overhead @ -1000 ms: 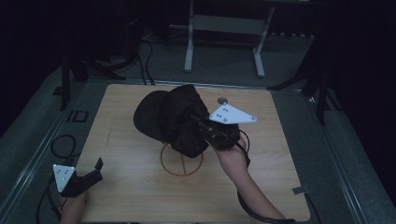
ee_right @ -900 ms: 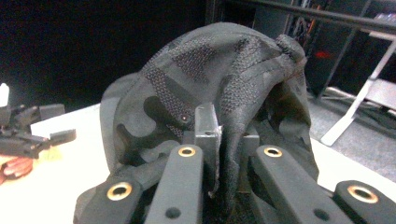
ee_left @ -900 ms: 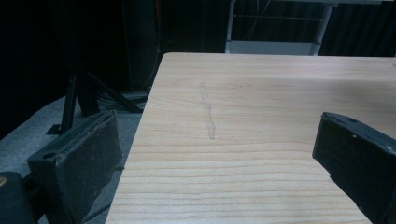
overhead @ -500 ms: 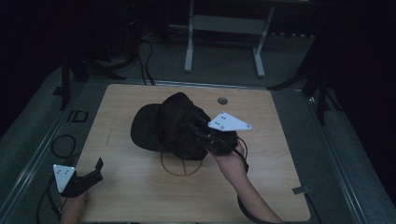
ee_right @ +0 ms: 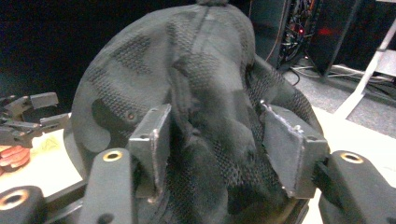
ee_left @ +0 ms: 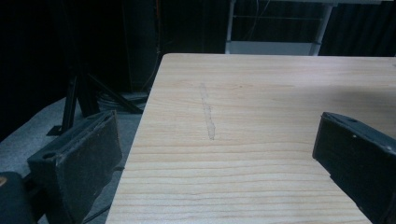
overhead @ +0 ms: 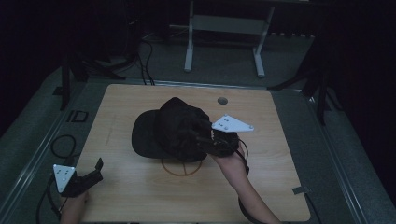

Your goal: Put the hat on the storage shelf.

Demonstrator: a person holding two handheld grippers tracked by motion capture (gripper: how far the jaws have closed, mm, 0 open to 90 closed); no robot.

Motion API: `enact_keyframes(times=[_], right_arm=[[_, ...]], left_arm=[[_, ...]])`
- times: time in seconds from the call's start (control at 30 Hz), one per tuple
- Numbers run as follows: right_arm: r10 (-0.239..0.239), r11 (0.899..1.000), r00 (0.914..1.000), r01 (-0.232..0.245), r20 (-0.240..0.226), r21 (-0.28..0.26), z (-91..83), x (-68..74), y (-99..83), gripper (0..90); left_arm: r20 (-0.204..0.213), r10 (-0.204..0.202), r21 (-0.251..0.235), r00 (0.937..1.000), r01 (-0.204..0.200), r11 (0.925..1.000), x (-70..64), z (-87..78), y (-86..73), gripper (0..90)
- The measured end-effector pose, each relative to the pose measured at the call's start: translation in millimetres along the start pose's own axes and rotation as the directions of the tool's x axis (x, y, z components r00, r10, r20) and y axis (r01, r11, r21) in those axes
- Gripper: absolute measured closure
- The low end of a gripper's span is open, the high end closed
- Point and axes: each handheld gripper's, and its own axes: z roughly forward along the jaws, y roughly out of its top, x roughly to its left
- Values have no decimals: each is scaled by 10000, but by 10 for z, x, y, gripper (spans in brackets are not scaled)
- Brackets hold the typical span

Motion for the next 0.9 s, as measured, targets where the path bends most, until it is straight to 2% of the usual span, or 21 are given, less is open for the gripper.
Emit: enact_keyframes(times=[0.33, 0.57, 0.67, 0.9], right_arm=[[39, 9997, 9999, -36, -157, 226, 10, -64, -118, 338], [-26, 9996, 9998, 32, -218, 283, 0, -67, -101, 329], [-97, 9998, 9997, 101, -240, 156, -44, -68, -77, 320], [92, 9998, 9996, -98, -281, -188, -172, -160, 4, 282]], left_arm=[[-5, 17, -18, 10000, -17, 10000, -3, 0, -1, 18], [3, 10, -17, 10000, -10, 10000, -2, -1, -1, 18], [3, 8, -19, 10000, -8, 10000, -2, -1, -1, 18], [-2, 11, -9, 10000, -11, 10000, -4, -1, 0, 18]])
